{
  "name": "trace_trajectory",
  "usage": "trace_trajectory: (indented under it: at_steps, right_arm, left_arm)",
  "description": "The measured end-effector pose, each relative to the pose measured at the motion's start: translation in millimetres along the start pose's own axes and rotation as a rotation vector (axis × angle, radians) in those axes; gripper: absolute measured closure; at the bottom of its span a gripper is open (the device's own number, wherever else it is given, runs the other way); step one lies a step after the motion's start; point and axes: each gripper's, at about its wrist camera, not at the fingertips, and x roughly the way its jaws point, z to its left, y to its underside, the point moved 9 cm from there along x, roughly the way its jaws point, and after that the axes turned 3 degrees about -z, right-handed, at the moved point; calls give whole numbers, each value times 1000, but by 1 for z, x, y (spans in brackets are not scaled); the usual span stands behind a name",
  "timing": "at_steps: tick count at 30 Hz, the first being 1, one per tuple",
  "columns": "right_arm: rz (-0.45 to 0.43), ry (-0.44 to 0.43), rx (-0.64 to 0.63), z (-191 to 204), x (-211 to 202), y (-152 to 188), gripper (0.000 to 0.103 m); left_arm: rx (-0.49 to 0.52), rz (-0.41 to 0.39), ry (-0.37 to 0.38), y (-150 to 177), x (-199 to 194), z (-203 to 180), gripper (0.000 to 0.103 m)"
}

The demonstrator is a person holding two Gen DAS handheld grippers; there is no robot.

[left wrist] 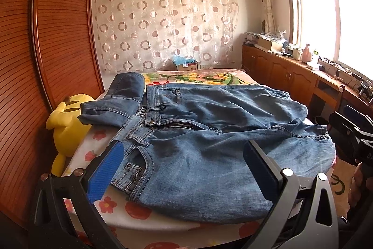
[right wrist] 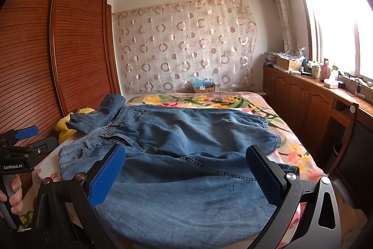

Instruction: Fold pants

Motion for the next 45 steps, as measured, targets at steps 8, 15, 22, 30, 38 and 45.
trace_trajectory:
  at_steps: [8, 15, 22, 30, 38, 45]
  right_arm:
    - [0, -2, 3, 0, -1, 1, 0]
    - [2, -1, 4, 0, -1, 1, 0]
    - [0, -2, 5, 0, -1, 1, 0]
    - [1, -3, 6, 0, -1, 1, 0]
    - [-4, 2, 7, -1, -2, 2, 0]
    - [-5, 1, 7, 0, -2, 2, 0]
  left_arm:
    - [0, 0, 0, -1, 0, 1, 1]
    - [1, -5, -3, -2, -2, 1, 1]
    - [2, -6, -3, -3, -3, 1, 1]
    - [2, -7, -3, -3, -3, 1, 1]
    - [3, -8, -4, -2, -3, 0, 1]
    - [4, -9, -4, -3, -4, 0, 1]
